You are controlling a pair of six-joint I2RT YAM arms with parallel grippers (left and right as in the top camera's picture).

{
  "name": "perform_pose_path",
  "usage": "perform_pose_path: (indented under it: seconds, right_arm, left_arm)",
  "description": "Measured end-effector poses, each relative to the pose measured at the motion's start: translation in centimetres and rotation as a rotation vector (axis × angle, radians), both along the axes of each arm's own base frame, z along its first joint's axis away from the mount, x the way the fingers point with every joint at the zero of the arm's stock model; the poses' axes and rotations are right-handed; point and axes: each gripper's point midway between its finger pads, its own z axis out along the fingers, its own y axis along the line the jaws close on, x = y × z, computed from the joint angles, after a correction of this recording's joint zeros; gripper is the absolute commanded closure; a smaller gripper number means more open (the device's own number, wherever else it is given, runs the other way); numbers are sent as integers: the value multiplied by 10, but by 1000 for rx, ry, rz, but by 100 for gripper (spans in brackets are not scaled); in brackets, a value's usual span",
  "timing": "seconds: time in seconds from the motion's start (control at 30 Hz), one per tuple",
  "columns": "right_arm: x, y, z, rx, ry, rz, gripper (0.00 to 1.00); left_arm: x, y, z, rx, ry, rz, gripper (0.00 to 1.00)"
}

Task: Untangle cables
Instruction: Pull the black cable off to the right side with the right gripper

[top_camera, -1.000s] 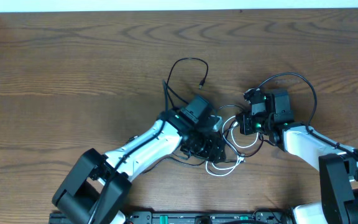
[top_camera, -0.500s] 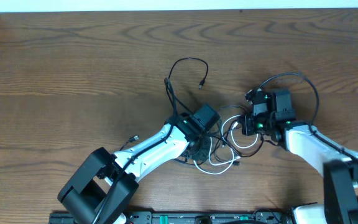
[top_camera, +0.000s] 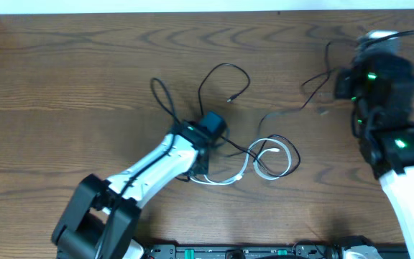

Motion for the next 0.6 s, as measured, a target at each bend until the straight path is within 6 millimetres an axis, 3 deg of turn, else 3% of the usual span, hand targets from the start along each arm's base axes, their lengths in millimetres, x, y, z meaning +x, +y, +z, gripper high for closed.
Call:
perform_pose_path:
  seconds: [0.03,0.17,0.27,0.4,0.6]
  right_arm:
    - [-2,-1,10,1,-28,-5,99]
    - [-22,-8,84,14,-258,-26,99]
    - [-42,-16,122,24,-384,-55,99]
    - [-58,-34,141,18,-451,-132,99]
    - [-59,-61,144,-48,-455,-230,99]
  left_arm:
    - [3,4,2,-2,-9,18,93]
    - [9,14,4,-11,-16,67,92]
    - [9,13,4,-25,-12,76,93]
    - [9,10,3,-45,-5,76,93]
    - [8,6,3,-65,1,76,93]
